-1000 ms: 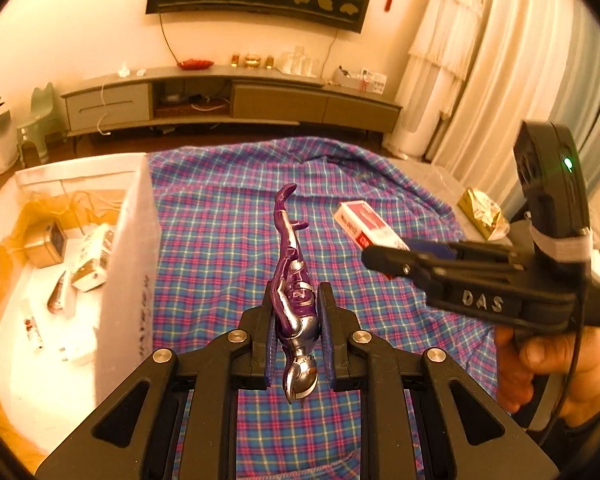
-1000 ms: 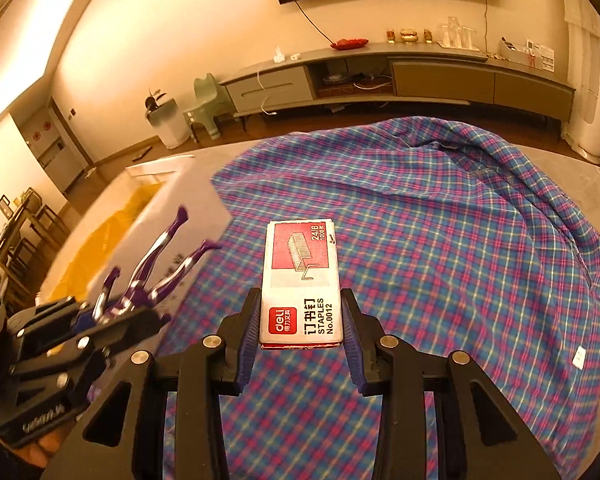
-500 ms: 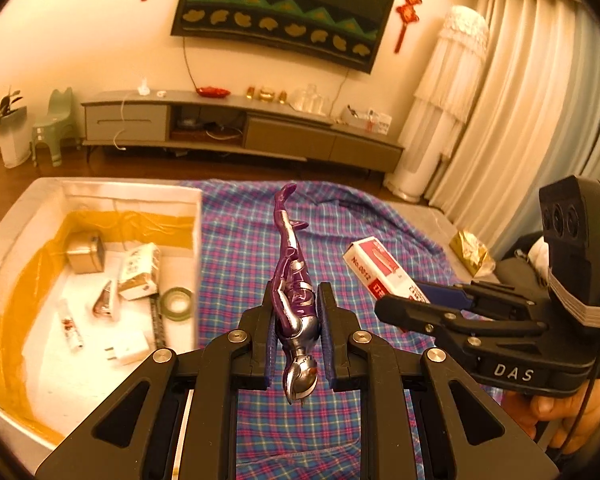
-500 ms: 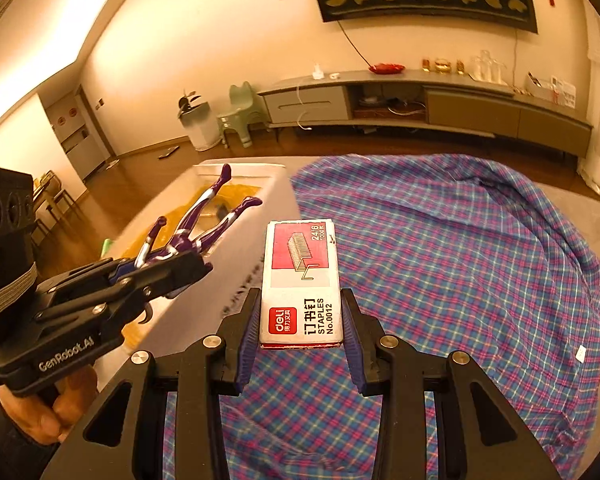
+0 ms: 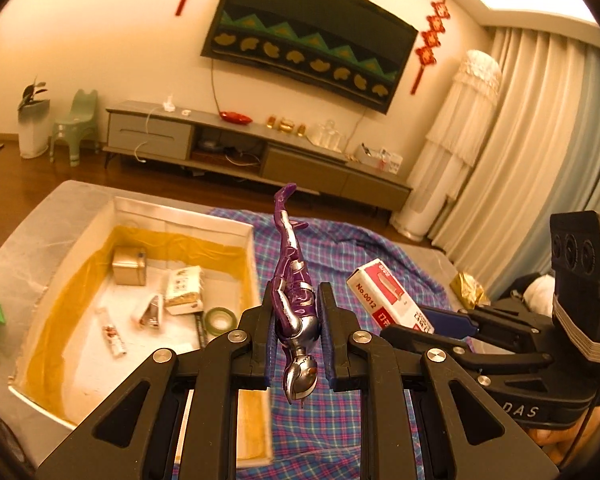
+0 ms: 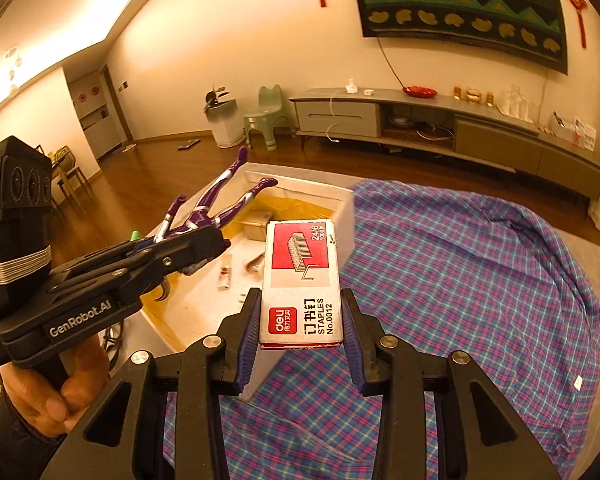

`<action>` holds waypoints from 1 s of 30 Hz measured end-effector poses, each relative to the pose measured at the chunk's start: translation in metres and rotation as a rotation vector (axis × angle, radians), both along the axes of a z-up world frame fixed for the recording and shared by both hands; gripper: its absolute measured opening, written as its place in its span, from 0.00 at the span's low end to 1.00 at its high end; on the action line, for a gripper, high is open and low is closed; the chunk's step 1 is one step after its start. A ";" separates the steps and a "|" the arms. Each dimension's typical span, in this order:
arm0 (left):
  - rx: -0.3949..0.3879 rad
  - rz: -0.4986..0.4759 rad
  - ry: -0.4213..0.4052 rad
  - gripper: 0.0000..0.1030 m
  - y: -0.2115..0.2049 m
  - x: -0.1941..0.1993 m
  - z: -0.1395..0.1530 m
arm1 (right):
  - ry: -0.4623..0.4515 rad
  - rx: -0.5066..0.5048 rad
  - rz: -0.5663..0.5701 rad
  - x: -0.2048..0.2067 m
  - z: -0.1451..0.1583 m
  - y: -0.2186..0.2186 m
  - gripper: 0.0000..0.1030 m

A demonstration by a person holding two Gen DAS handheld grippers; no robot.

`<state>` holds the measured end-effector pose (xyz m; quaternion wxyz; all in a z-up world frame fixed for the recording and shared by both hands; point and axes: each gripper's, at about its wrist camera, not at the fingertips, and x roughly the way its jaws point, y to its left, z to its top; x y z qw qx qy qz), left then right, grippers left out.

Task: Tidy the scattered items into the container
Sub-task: 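Carry the staples box and purple figure in both grippers over the white box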

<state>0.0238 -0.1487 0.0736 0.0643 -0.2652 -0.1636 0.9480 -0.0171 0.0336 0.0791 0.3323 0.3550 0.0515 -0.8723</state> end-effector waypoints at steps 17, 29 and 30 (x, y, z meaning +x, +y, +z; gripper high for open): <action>0.087 0.121 -0.003 0.18 -0.074 0.017 -0.007 | 0.043 0.084 0.098 0.018 0.002 -0.083 0.38; 0.062 0.172 -0.125 0.18 -0.103 -0.002 -0.044 | 0.017 0.195 0.141 -0.007 -0.031 -0.124 0.38; 0.064 0.177 -0.136 0.18 -0.106 -0.004 -0.047 | 0.013 0.204 0.146 -0.009 -0.035 -0.128 0.38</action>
